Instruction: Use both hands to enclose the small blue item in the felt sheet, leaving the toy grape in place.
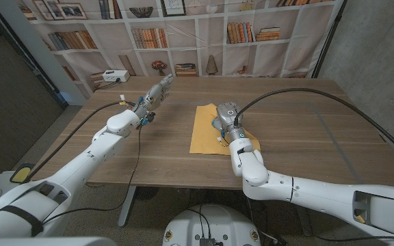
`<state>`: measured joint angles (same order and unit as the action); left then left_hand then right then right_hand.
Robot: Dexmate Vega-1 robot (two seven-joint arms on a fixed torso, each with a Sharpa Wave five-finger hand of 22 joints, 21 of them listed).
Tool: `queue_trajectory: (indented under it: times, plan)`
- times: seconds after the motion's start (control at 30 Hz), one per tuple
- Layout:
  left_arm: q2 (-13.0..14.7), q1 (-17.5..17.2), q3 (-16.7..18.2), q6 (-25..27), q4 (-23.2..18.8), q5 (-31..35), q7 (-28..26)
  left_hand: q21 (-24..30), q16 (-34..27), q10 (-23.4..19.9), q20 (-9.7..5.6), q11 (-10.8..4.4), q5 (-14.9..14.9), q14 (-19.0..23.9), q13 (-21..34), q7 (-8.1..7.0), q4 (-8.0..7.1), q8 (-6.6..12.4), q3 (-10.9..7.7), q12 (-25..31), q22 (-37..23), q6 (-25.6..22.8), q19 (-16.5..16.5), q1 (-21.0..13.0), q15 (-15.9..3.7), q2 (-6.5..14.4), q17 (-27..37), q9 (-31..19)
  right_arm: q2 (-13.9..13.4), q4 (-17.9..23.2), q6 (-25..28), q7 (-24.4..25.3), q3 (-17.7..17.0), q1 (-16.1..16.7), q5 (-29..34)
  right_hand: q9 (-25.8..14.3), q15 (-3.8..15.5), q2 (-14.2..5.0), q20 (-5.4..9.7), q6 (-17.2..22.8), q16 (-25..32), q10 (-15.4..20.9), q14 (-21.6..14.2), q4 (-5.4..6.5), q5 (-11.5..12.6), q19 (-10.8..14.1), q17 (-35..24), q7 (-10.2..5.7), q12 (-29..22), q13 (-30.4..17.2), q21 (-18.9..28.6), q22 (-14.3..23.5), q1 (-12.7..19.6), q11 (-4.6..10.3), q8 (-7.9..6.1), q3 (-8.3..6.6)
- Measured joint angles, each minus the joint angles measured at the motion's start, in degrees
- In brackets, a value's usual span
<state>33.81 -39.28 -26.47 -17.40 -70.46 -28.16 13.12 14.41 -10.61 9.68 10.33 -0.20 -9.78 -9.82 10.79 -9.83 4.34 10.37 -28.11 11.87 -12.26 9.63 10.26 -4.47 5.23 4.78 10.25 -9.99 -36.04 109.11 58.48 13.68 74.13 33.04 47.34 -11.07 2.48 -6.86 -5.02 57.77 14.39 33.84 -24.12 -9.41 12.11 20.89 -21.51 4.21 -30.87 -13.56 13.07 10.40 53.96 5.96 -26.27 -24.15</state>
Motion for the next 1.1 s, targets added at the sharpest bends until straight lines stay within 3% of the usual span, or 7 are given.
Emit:
queue_trajectory:
  times: [0.4, 0.43, 0.6, 0.7, 0.93, 0.97, 1.1]
  plan:
    - [0.47, -0.2, -0.22, 1.06, -1.12, 0.76, -0.82, 0.0, 0.0, 0.0, 0.0, 0.0, 0.0, 0.0, 0.0, 0.0, 0.0, 0.0, 0.0, 0.0, 0.0, 0.0, 0.0, 0.0, 0.0, 0.0, 0.0, 0.0, -2.64, 3.57, -6.2, -5.49, -5.14, 3.99, 1.48, 0.01, 0.06, 0.3, 0.27, -0.02, -0.36, -1.32, 1.1, 0.22, -0.15, 0.27, -0.01, -0.02, 0.8, 0.27, 0.0, 0.0, 0.05, -0.12, 0.17, -0.22]
    - [0.62, -0.26, -0.31, 1.15, -1.64, 0.84, -0.88, 0.0, 0.0, 0.0, 0.0, 0.0, 0.0, 0.0, 0.0, 0.0, 0.0, 0.0, 0.0, 0.0, 0.0, 0.0, 0.0, 0.0, 0.0, 0.0, 0.0, 0.0, -2.85, 3.9, -8.68, -7.41, -5.77, 4.47, 2.08, 0.0, 0.1, 0.3, 0.27, -0.02, -0.44, -1.33, 1.14, 0.22, -0.15, 0.27, -0.01, -0.02, 0.79, 0.27, 0.0, 0.0, 0.04, -0.12, 0.18, -0.22]
    - [0.62, -0.26, -0.31, 1.39, -1.64, 0.98, -1.05, 0.0, 0.0, 0.0, 0.0, 0.0, 0.0, 0.0, 0.0, 0.0, 0.0, 0.0, 0.0, 0.0, 0.0, 0.0, 0.0, 0.0, 0.0, 0.0, 0.0, 0.0, -3.43, 4.93, -8.81, -7.51, -7.65, 5.91, 2.11, 0.16, 0.15, 0.37, 0.25, -0.02, -0.87, -2.15, 2.53, 0.07, -0.15, 0.3, -0.01, -0.02, 1.48, 0.27, 0.0, 0.0, 0.12, -0.34, 0.27, -0.38]
    - [0.77, -0.4, -0.47, 1.51, -2.45, 1.1, -1.19, 0.0, 0.0, 0.0, 0.0, 0.0, 0.0, 0.0, 0.0, 0.0, 0.0, 0.0, 0.0, 0.0, 0.0, 0.0, 0.0, 0.0, 0.0, 0.0, 0.0, 0.0, -3.65, 5.42, -12.17, -11.45, -8.59, 6.75, 3.56, 0.16, -0.05, 0.55, -0.03, -0.02, -1.52, -3.46, 4.19, -0.01, -0.15, 0.59, -0.01, -0.02, 2.39, 0.53, 0.0, 0.01, 0.3, -0.44, 0.32, -0.47]
    - [0.94, -0.65, -0.51, 1.76, -3.19, 1.29, -1.45, 0.0, 0.0, 0.0, 0.0, 0.0, 0.0, 0.0, 0.0, 0.0, 0.0, 0.0, 0.0, 0.0, 0.0, 0.0, 0.0, 0.0, 0.0, 0.0, 0.0, 0.0, -3.61, 5.83, -12.17, -11.45, -9.61, 7.9, 3.56, 0.39, -0.18, 1.82, -0.59, -1.09, -2.75, -8.91, 8.61, 0.29, -0.15, -1.07, 0.77, -1.1, 6.33, 1.32, -1.17, 0.01, -0.28, 0.91, 0.66, -1.09]
    - [0.94, -0.66, -0.51, 1.78, -3.21, 1.3, -1.49, 0.0, 0.0, 0.0, 0.0, 0.0, 0.0, 0.0, 0.0, 0.0, 0.0, 0.0, 0.0, 0.0, 0.0, 0.0, 0.0, 0.0, 0.0, 0.0, 0.0, 0.0, -3.52, 5.83, -14.26, -17.14, -9.66, 8.09, 7.3, 0.43, -0.19, 1.92, -0.6, -1.28, -2.96, -9.45, 9.02, 0.31, -0.15, -1.56, 0.8, -1.29, 6.84, 1.33, -1.22, 0.01, -0.38, 0.97, 0.94, -1.08]
    - [1.01, -0.77, -0.51, 1.82, -3.51, 1.3, -1.54, 0.0, 0.0, 0.0, 0.0, 0.0, 0.0, 0.0, 0.0, 0.0, 0.0, 0.0, 0.0, 0.0, 0.0, 0.0, 0.0, 0.0, 0.0, 0.0, 0.0, 0.0, -3.05, 5.63, -14.9, -20.75, -9.71, 8.49, 10.06, 0.46, -0.21, 2.37, -0.81, -0.73, -2.96, -10.84, 10.1, 0.65, -0.15, -1.86, 0.8, -2.62, 7.81, 1.6, -1.45, 0.01, -0.93, 1.21, 1.18, -0.75]
